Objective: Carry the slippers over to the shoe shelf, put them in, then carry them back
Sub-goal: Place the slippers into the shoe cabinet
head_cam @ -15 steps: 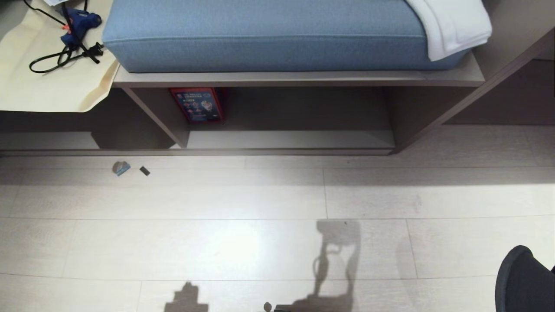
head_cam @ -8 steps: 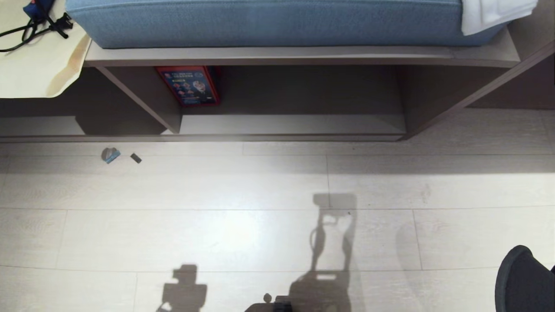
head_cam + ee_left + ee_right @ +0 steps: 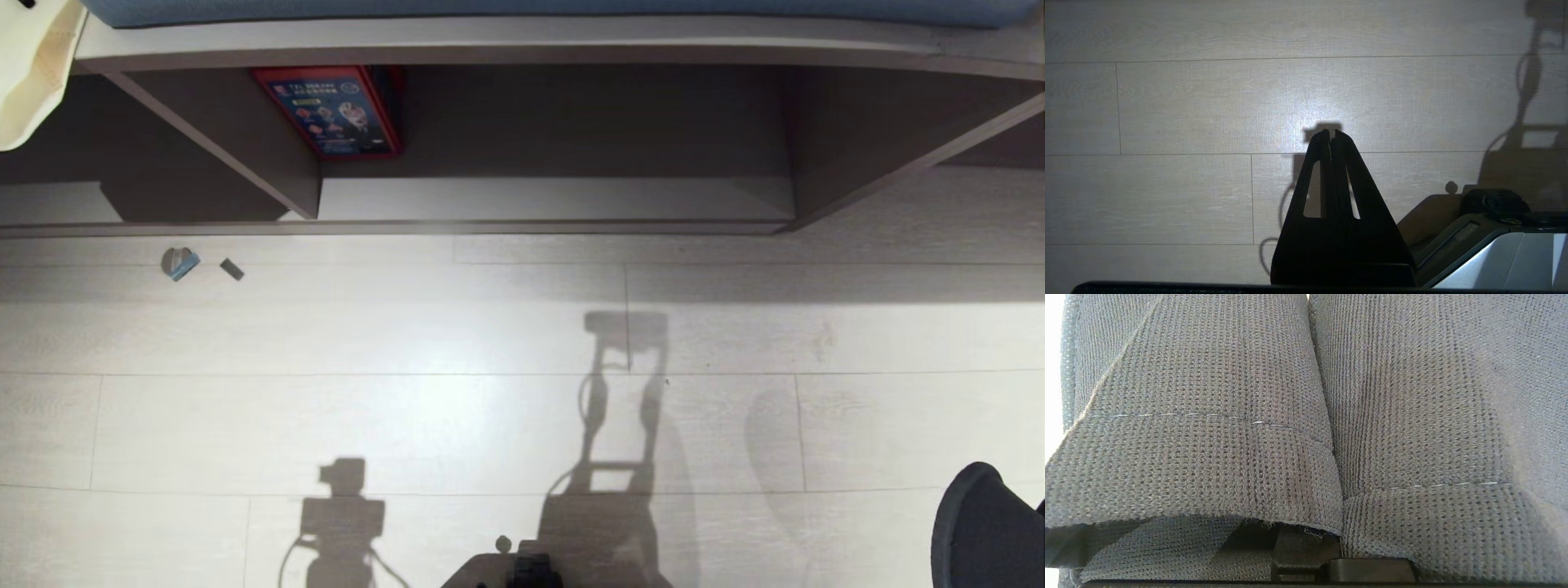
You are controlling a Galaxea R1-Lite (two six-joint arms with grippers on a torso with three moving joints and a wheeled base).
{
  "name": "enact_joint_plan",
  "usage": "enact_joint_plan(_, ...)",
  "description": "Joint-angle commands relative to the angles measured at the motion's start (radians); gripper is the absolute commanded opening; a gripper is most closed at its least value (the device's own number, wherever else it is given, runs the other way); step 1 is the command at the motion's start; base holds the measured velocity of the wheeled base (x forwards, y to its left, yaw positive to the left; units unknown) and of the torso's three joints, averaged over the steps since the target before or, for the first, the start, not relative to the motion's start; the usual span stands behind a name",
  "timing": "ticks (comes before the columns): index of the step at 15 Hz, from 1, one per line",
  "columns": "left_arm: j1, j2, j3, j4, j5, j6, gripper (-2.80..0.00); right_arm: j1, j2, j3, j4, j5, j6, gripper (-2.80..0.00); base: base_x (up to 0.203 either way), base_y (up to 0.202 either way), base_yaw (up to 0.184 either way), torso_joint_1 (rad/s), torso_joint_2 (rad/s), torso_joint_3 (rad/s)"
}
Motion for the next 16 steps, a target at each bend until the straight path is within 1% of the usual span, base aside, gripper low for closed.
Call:
enact_joint_plan(1,0.0,0.001,0.0,0.0,0.0,0.0,-2.8,0.0,0.001,0.0,0.0,0.0,0.0,-2.8,0.0,0.0,0.0,0.002,0.0,-0.192)
enact_joint_plan(16,0.0,0.001,0.0,0.0,0.0,0.0,-2.8,0.0,0.001,0.0,0.0,0.0,-0.001,-2.8,0.0,0.0,0.0,0.002,0.0,-0.198)
